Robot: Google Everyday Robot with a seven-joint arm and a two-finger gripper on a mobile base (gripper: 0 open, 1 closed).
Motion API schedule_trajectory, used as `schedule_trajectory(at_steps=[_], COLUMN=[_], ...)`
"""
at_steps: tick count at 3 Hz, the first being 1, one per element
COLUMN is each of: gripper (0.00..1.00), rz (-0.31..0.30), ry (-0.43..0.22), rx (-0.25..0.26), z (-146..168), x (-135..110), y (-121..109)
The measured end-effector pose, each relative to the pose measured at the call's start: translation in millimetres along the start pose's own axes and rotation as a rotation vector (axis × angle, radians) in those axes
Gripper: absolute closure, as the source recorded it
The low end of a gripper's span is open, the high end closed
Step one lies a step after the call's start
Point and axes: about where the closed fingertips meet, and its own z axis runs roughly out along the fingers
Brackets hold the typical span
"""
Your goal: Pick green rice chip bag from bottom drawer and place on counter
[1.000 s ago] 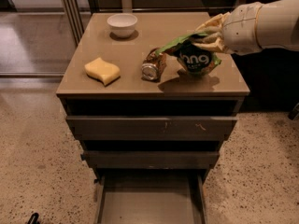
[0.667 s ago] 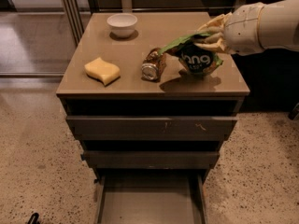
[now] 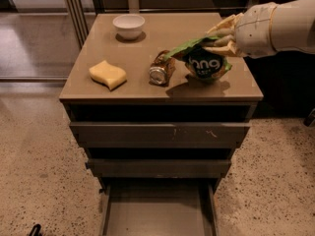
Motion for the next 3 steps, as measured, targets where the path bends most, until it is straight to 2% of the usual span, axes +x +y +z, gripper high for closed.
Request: schedule_trajectory(at_steps=[1,2,3], gripper=[0.11,0.00,0.00], rz=[0.000,0.000,0.000], ry=[0.000,0.000,0.000], rx=[0.000,0.000,0.000], z=[0.0,0.1,0.1], x=[-0.1,-0.2,-0.2], y=[0.0,0.0,0.0])
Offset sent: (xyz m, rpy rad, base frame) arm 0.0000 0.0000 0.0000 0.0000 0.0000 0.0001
